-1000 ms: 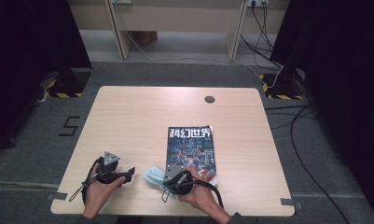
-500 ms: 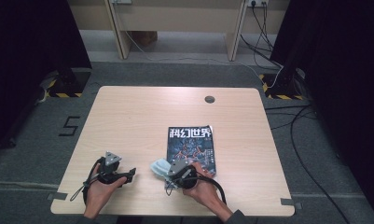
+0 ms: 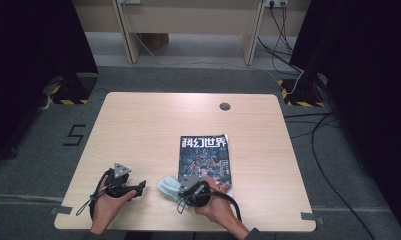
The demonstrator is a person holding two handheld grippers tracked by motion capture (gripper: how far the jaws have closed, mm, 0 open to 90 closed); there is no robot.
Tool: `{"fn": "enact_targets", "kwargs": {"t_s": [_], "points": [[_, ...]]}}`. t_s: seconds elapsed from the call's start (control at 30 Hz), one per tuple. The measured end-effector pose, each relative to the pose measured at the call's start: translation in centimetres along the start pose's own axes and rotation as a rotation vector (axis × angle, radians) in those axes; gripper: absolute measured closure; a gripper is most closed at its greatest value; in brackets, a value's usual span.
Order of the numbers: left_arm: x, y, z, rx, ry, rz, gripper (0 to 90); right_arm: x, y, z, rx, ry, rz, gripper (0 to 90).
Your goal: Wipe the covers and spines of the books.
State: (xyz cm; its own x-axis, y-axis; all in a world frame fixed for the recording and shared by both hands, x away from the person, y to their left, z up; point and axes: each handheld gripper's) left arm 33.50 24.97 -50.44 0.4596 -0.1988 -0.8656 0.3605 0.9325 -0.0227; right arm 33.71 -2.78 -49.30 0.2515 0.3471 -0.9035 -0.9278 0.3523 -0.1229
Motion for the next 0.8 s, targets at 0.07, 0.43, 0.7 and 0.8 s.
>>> {"fn": "enact_targets", "kwargs": {"t_s": [0.07,0.43,0.7,0.8], "points": [[0.0,-0.1,0.0,0.002,0.001,-0.001,21.3,-0.4,-0.6,-1.0,0.038,0.003,-0.013,79.2],[-0.2,-1.9,0.1,0.036,-0.034,-0.061,21.1,-2.7,-3.9,-6.4,0.197,0.050,-0.122,79.3],[-0.2,-6.7,0.4,0.098,-0.104,-0.161,19.4,-3.6,-4.0,-8.4,0.233,0.048,-0.133,78.9],[0.7,-8.8,0.6,0.123,-0.090,-0.200,18.4,-4.0,-2.8,-8.8,0.215,0.043,-0.113,78.8]]}}
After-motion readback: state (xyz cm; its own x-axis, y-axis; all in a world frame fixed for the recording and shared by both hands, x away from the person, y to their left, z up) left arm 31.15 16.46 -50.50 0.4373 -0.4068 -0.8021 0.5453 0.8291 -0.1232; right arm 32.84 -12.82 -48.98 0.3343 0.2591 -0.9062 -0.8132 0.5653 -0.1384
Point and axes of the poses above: each handheld gripper's, and its own axes: x roughly forward along the jaws, z roughly out of its top, y roughly to its left, and after that the axes turned 15 degrees about y, right-handed
